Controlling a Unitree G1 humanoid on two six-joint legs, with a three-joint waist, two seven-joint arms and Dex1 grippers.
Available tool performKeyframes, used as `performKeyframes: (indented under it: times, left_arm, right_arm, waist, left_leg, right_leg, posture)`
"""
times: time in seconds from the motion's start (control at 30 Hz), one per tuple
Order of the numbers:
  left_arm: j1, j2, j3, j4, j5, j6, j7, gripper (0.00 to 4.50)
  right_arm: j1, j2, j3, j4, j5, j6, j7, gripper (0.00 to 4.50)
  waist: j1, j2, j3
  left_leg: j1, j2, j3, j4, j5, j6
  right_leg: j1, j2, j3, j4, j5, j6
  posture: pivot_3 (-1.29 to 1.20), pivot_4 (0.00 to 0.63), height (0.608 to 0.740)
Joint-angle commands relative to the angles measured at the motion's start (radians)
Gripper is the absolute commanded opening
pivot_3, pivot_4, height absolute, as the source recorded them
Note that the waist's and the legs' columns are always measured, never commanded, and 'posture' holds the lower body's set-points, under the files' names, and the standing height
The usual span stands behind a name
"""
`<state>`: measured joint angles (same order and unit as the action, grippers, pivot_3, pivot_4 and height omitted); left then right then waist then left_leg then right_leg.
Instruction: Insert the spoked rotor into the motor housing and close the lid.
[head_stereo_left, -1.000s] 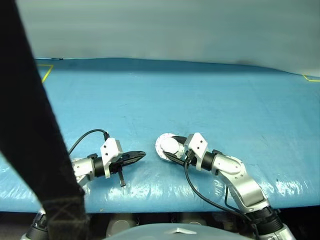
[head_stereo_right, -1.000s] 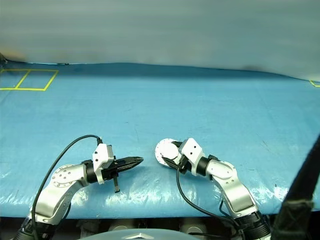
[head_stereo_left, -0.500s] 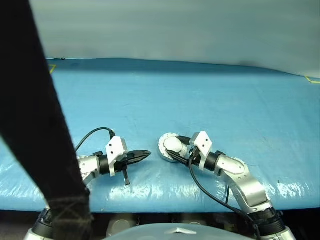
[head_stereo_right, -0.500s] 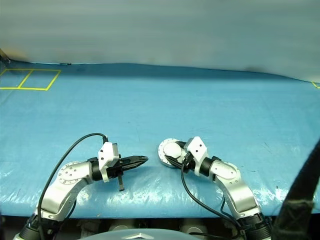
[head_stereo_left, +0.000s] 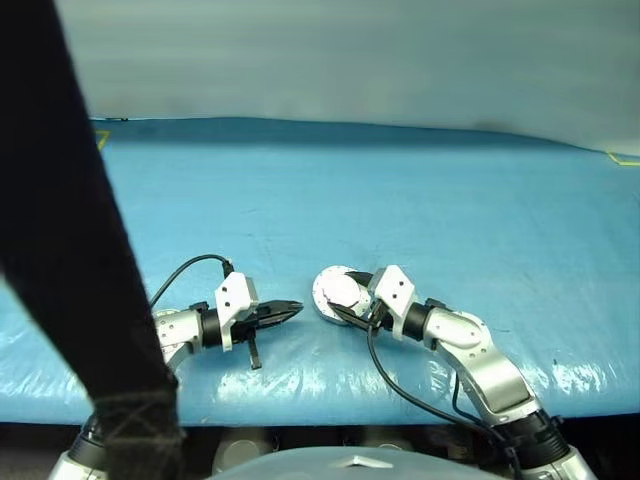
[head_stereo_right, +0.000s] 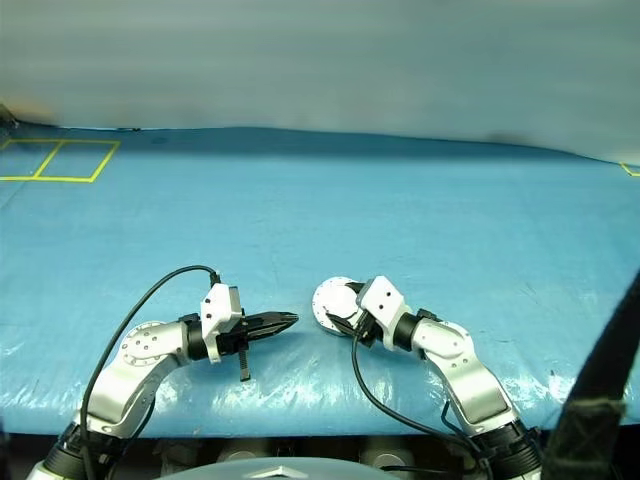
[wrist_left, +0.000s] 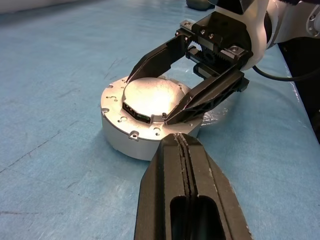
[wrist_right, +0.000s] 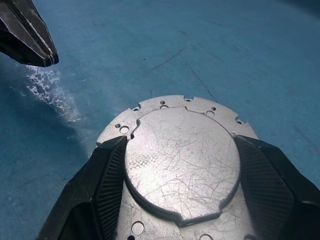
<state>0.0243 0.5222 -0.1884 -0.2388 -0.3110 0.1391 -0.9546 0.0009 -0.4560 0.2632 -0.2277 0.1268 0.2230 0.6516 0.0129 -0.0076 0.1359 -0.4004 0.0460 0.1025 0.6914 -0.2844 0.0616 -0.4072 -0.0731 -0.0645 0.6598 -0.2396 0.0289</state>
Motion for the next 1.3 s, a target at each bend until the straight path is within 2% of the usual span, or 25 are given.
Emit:
performKeyframes:
  times: [0.03,0.37,0.63,0.87,0.93,1.13,1.3]
  left_arm:
    - [-0.002,-0.005,0.004,-0.01,0.005,-0.023,0.007,0.0]
    - [-0.038,-0.044,0.017,0.048,0.031,-0.014,0.078,0.0]
    - [-0.144,-0.178,0.0,0.178,0.007,-0.008,0.115,0.0]
    - [-0.172,-0.174,-0.051,0.194,0.049,0.005,0.072,0.0]
    - [-0.175,-0.173,-0.079,0.201,0.105,0.018,0.112,0.0]
    - [-0.178,-0.181,-0.111,0.192,0.122,0.059,0.109,0.0]
    - [-0.206,-0.173,-0.149,0.241,0.216,0.058,0.148,0.0]
  right_arm:
    - [0.037,0.013,0.005,0.125,-0.059,0.051,-0.065,3.03]
    - [0.037,-0.001,-0.003,0.1,-0.015,0.079,-0.018,3.03]
    - [0.039,0.006,-0.004,0.089,-0.007,0.069,-0.016,3.03]
    - [0.055,0.009,-0.018,0.083,0.0,0.068,-0.037,3.03]
    - [0.058,0.01,-0.023,0.078,0.007,0.065,-0.039,3.03]
    - [0.063,0.018,-0.023,0.066,0.011,0.066,-0.049,3.03]
    - [0.065,0.018,-0.011,0.063,0.01,0.07,-0.045,3.03]
  waist:
    - [-0.001,-0.002,-0.002]
    - [0.0,-0.003,-0.005]
    - [0.002,-0.004,-0.006]
    - [0.002,-0.004,-0.006]
    - [0.003,-0.004,-0.006]
    - [0.004,-0.004,-0.006]
    - [0.007,-0.004,-0.007]
  left_leg:
    - [0.0,0.0,0.0,0.0,0.0,0.0]
    - [0.002,0.001,0.0,-0.001,0.002,-0.002]
    - [0.0,0.0,0.0,-0.002,0.002,0.0]
    - [0.0,0.0,0.0,-0.004,0.002,0.0]
    - [0.0,0.0,0.0,-0.004,0.002,0.0]
    - [0.0,-0.001,0.0,-0.004,0.002,0.0]
    - [0.0,-0.001,-0.001,-0.004,0.002,0.0]
  right_leg:
    - [0.0,-0.001,0.0,0.0,0.0,0.0]
    - [0.001,-0.005,0.0,0.0,0.0,0.002]
    - [0.0,-0.005,-0.002,-0.001,0.002,-0.003]
    - [-0.001,-0.004,-0.004,-0.002,0.002,-0.003]
    - [-0.001,-0.004,-0.004,-0.002,0.002,-0.003]
    - [-0.001,-0.005,-0.004,-0.002,0.001,-0.002]
    - [0.0,-0.006,-0.003,-0.002,0.001,-0.002]
  posture:
    - [0.0,0.15,0.74]
    - [0.0,0.15,0.74]
    - [0.0,0.15,0.74]
    - [0.0,0.15,0.74]
    - [0.0,0.15,0.74]
    - [0.0,0.15,0.74]
    - [0.0,0.15,0.74]
